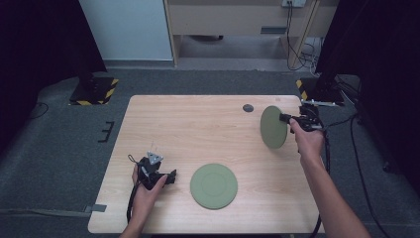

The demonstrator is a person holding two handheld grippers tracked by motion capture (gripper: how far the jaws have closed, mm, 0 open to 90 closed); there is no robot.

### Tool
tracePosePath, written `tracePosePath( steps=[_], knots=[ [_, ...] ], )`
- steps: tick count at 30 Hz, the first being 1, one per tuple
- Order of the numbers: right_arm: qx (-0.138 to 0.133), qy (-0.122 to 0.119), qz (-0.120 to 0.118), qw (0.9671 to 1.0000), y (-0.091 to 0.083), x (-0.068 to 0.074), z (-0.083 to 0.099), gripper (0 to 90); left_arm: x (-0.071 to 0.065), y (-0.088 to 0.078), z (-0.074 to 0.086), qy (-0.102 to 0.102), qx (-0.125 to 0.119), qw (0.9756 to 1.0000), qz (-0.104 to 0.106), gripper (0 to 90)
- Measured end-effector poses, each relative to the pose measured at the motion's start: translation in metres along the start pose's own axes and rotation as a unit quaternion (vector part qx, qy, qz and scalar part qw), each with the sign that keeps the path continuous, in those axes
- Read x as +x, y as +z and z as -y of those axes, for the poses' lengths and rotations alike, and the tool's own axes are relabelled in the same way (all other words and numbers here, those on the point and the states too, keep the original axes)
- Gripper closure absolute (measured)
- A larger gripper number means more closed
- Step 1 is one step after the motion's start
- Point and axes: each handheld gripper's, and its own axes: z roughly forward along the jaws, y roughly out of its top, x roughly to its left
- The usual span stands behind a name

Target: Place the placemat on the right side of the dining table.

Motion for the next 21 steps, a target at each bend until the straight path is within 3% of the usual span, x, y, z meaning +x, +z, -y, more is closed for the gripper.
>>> tracePosePath(
  steps=[21],
  knots=[
    [0.01, 0.002, 0.048, 0.9988, -0.004, -0.037, 0.004, 85.9, 0.0, 0.0, 0.0, 0.0, 0.0, 1.0, 0.0, 1.3]
  ],
)
